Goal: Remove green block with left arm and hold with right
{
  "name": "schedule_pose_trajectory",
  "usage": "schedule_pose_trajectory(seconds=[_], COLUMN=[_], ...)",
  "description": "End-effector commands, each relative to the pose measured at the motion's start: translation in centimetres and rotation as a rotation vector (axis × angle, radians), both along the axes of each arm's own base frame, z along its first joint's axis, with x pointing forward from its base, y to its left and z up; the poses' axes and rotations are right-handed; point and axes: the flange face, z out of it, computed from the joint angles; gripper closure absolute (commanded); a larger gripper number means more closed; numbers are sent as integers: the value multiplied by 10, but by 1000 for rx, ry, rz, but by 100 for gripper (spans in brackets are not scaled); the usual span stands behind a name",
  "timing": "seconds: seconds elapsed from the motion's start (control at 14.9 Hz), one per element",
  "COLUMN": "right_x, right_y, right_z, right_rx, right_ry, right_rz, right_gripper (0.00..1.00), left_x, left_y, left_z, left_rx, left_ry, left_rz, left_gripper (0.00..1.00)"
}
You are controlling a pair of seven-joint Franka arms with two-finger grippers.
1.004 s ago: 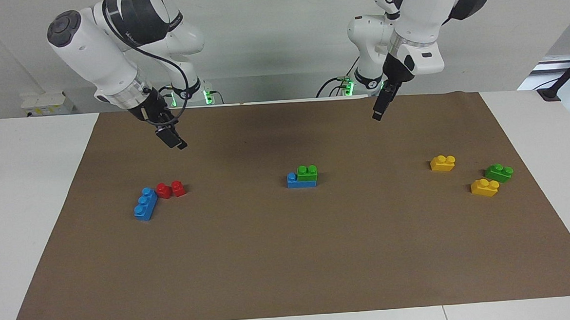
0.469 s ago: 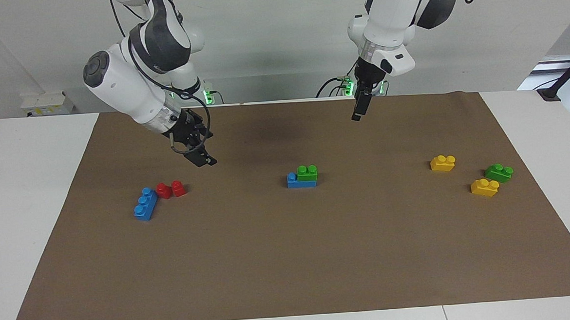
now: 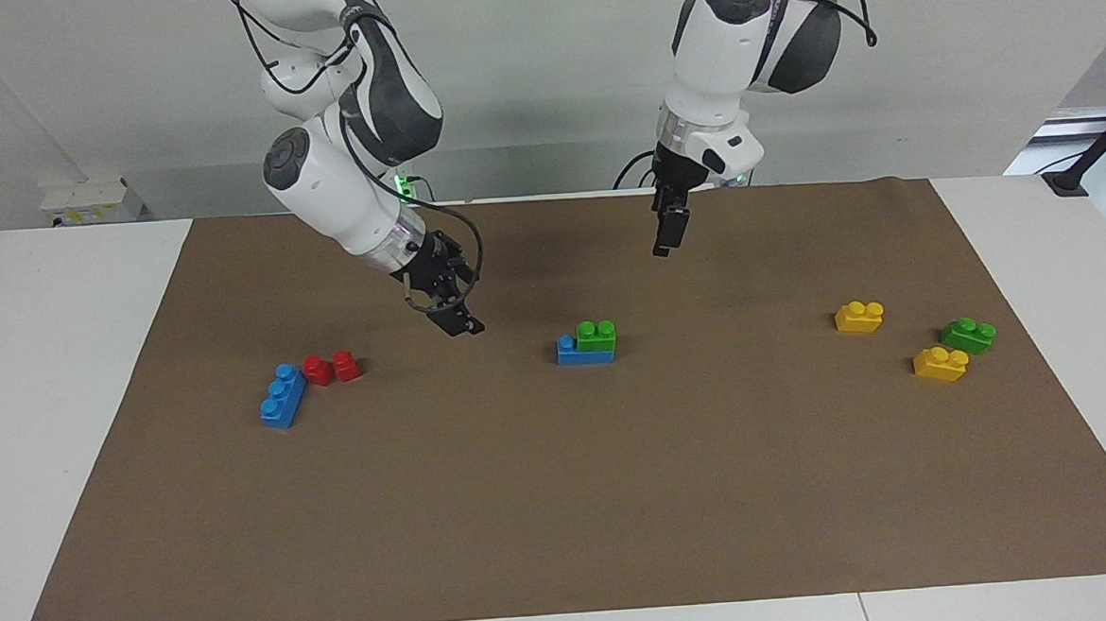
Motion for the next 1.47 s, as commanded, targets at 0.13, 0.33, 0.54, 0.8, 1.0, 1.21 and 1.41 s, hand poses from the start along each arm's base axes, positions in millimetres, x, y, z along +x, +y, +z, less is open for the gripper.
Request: schedule_pose_trajectory(seconds=[0.13,0.33,0.54,0.8,1.0,1.21,1.41], right_x=[-9,-16,-22,-24,-27,-25,-23], right_y=[23,40,54,64,78,77,83], right_z=[-28,-48,-65,-83,-95,-105,-110], right_rx=[30,25,13,20,22,15,23], right_ry=[-24,-7,18,22,20,20,-3], right_rz=[-66,-54,-30,-64,-66,-75,-99], right_gripper=[0,0,0,0,0,0,0], left_x=[18,26,30,43,50,54,57], left_y=[-23,-36,-39,-46,-45,-45,-47], left_z=[-29,-46,-56,-75,-83,-95,-109], left_rx=[-26,-32,-32,-31,-40,-41,-40], left_ry=[15,17,20,19,5,2,4], left_rz=[107,142,166,196,206,212,227], left_gripper=[0,0,0,0,0,0,0])
